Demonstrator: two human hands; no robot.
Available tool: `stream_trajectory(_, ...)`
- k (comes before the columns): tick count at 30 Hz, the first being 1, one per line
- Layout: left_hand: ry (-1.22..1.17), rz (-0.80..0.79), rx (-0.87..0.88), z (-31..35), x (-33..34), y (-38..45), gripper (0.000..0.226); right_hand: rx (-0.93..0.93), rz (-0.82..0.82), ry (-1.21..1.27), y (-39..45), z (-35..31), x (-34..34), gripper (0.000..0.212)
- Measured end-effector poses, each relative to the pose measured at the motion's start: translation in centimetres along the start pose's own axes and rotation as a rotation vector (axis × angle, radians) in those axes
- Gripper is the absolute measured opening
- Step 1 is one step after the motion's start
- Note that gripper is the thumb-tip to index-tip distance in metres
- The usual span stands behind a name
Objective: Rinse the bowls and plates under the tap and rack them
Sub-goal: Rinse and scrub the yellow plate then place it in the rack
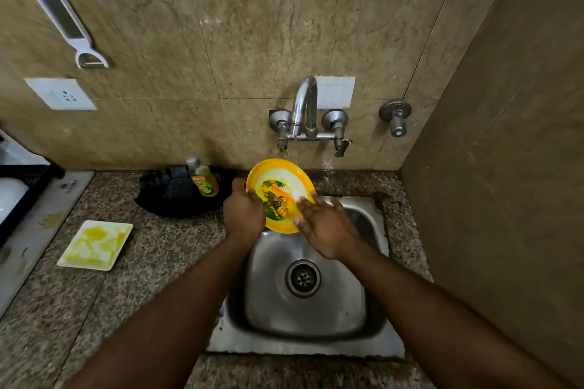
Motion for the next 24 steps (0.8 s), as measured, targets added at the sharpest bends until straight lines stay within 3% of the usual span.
stream_trajectory(2,-0.013,-0.007,-0.018,0.0,0.0,0.1,0.014,0.077,0.205,0.108,0.1,1.2,-3.0,0.053)
stream_trajectory(4,-0.039,-0.019,-0.023,0.0,0.0,0.4,0.014,0.280,0.558,0.261,-0.9,3.9,-7.3,0.035)
stream_trajectory(6,-0.060,-0.040,-0.032,-0.2,0.2,0.8,0.016,0.522,0.760,0.430,-1.2,7.4,-10.0,0.038)
stream_trajectory(9,-0.110,-0.063,-0.072,-0.3,0.7,1.0,0.027,0.662,0.747,0.544,0.8,10.4,-12.2,0.054)
stream_trajectory(19,-0.200,-0.091,-0.139,-1.1,2.1,0.9,0.034,0.636,0.717,0.604,3.1,11.3,-12.6,0.035)
stream_trajectory(24,-0.219,-0.100,-0.146,-1.0,2.1,0.7,0.031,0.654,0.712,0.673,2.7,11.4,-12.5,0.039)
Point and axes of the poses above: each hand's wrist, its own y-axis towards the middle knuckle, its own x-axis out of the palm, z = x × y, the point moved 9 cm from there along y, towards the middle knuckle, and after that the axes turned 5 degrees about -z, right-handed, at the moved point
